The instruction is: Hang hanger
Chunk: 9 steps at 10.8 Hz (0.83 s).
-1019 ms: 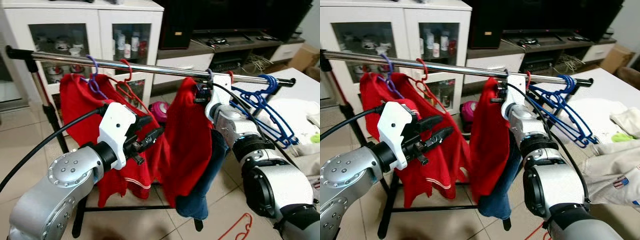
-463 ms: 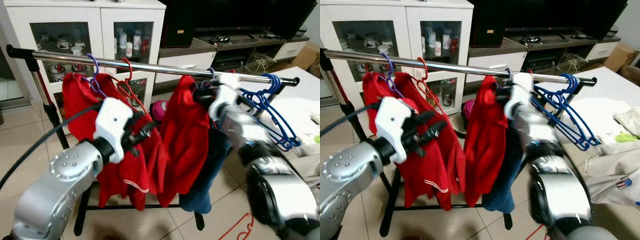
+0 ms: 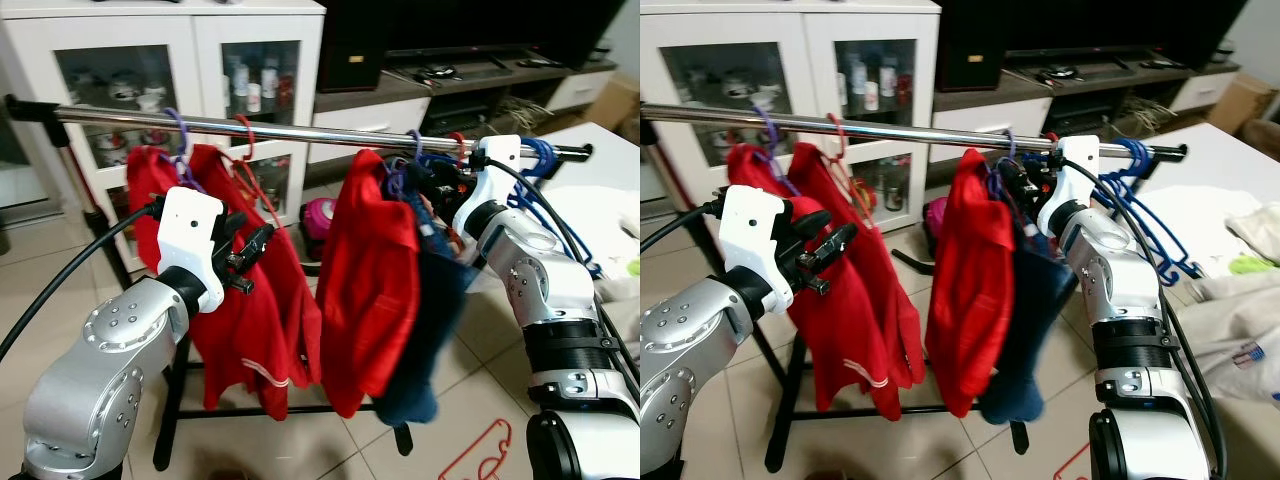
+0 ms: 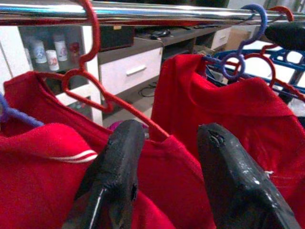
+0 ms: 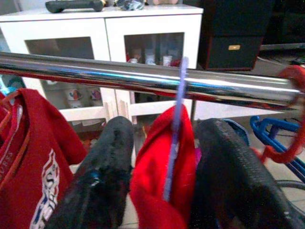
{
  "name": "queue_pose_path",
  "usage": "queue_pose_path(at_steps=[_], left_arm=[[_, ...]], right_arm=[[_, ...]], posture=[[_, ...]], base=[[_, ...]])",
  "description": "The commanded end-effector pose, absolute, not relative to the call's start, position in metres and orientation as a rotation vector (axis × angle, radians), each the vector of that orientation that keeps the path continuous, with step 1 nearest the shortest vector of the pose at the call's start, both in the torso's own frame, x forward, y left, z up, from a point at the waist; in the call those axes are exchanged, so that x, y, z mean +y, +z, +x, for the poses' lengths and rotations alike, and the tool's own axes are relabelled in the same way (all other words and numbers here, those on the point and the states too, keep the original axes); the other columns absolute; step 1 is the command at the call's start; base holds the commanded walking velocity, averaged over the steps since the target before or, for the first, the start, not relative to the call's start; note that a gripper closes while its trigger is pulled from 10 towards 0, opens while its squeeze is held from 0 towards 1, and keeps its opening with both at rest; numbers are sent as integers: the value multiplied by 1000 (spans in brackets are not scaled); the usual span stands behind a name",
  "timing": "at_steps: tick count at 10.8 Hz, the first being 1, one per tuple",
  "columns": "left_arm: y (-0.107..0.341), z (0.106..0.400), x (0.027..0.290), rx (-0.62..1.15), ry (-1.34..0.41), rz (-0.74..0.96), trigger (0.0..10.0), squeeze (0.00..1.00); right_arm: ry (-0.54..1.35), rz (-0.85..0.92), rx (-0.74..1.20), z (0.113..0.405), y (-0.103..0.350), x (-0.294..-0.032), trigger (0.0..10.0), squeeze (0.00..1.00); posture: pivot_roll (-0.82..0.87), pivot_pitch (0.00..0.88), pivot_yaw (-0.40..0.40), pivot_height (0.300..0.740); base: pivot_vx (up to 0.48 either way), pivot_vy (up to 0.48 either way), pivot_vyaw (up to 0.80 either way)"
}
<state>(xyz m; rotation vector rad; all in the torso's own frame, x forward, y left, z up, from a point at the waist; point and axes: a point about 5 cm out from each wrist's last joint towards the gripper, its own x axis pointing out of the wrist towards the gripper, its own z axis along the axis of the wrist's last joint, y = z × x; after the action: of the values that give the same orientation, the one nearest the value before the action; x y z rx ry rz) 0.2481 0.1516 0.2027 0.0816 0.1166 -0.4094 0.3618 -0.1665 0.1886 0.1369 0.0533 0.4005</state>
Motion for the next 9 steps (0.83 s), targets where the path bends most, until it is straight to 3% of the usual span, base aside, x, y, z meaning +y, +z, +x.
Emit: queue_pose_path(at_steps=[1,7,8,9], left_arm=[[203,248,149,122,-419,84,10000,0],[203,248,149,122,-419,84,10000,0],[201,248,152,130,-394,70,10000,0],[175,236,157,125,-316,73,10000,0]], right_arm=[[401,137,43,362,193,-168,10000,1000],[401,137,43,362,193,-168,10000,1000],[411,142,47,348,199,-172,10000,1000],[376,146,18,253,157,-158,10000,0]], posture=[[194,0,-99,740],[194,0,-99,740],[188,0,-94,740],[133,0,-74,740]], base=[[0,0,0],[0,0,0],[0,0,0],[0,0,0]])
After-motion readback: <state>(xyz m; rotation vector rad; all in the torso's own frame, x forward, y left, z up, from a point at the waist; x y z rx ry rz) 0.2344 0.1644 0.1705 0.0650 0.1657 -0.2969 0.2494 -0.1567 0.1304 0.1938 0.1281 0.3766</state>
